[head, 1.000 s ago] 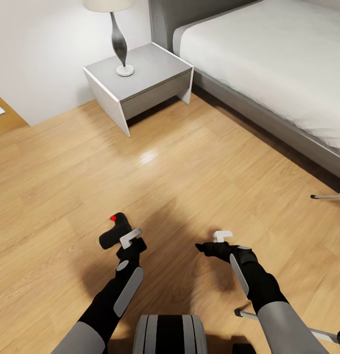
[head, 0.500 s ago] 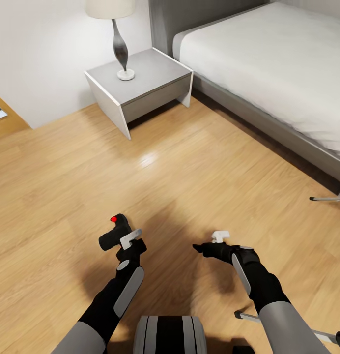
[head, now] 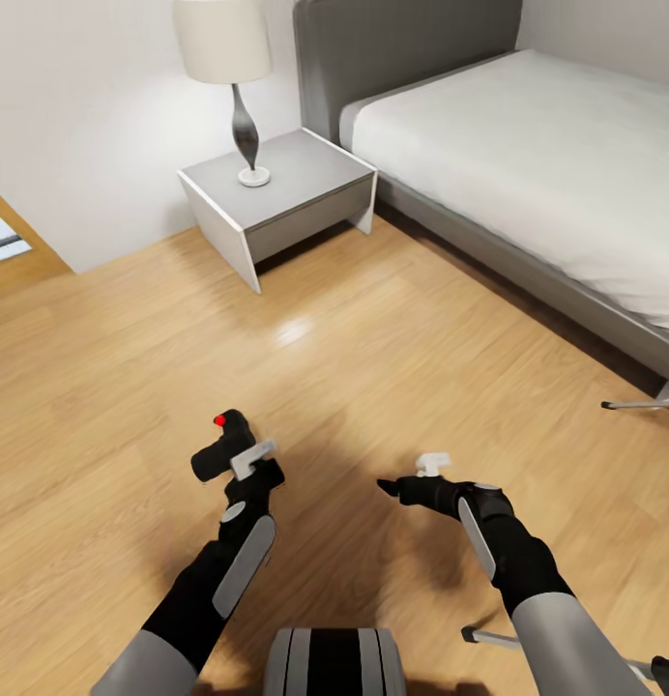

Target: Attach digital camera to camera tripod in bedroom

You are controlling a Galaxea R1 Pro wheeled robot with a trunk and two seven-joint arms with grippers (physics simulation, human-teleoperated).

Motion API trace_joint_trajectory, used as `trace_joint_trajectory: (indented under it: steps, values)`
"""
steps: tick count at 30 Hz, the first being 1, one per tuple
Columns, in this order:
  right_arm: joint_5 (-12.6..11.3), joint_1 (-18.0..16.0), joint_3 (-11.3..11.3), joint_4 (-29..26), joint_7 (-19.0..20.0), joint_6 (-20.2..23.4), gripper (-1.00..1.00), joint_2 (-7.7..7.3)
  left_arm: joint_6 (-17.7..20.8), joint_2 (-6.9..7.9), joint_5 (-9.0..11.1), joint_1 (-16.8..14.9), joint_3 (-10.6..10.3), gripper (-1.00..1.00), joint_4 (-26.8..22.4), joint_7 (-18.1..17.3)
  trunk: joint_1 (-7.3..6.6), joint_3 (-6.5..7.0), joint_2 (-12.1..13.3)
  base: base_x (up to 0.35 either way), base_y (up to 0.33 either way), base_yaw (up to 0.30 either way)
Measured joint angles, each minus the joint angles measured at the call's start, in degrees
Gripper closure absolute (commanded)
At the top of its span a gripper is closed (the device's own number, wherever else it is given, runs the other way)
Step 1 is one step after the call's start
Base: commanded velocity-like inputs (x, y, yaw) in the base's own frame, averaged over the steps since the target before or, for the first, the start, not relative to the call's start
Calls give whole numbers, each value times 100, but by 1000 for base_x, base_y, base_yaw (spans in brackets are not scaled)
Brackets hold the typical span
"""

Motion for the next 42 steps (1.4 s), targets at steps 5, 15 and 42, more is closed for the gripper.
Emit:
trace_joint_trajectory:
  steps: [5,15,42]
  values:
    - [1,0,-79,-8,810,-12,-100,-177,604,435,404,-1,-17,100,-1112,-364,-13,111,7,0,0,0]
    - [8,1,-777,3,2251,-42,-100,-614,1304,1588,1881,35,-9,100,-2144,-2878,-38,332,20,0,0,0]
    - [49,1,-1116,-15,2384,180,-100,-709,1977,2266,3425,38,-2,100,-1552,-4188,-107,930,57,0,0,0]
